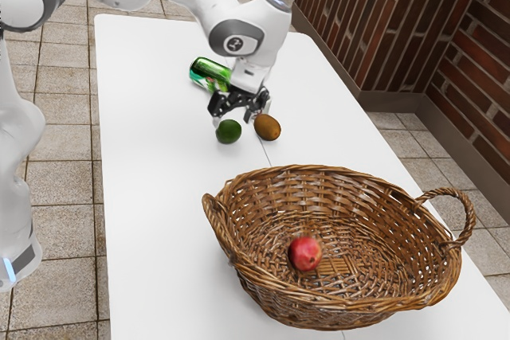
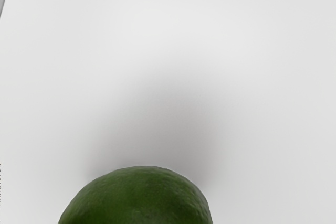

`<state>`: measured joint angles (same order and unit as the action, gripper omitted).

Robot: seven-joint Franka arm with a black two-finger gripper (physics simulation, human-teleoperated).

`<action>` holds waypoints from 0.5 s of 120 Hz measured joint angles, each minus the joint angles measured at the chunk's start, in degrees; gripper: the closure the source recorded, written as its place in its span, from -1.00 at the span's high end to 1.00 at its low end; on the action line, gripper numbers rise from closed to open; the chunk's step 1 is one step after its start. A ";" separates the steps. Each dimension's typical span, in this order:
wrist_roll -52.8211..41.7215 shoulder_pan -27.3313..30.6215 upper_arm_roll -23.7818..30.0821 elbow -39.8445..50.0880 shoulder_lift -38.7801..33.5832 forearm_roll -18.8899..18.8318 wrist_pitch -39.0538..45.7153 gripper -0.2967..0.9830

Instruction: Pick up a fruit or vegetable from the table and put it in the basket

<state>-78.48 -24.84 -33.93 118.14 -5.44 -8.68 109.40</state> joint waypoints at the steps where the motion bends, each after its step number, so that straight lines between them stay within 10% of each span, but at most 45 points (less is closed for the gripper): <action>1: -0.02 0.02 0.00 0.00 0.09 0.03 0.09 0.54; 60: -0.65 1.53 -0.07 0.01 2.74 0.57 2.76 0.54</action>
<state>-79.13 -23.31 -34.00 118.15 -2.71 -8.11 112.17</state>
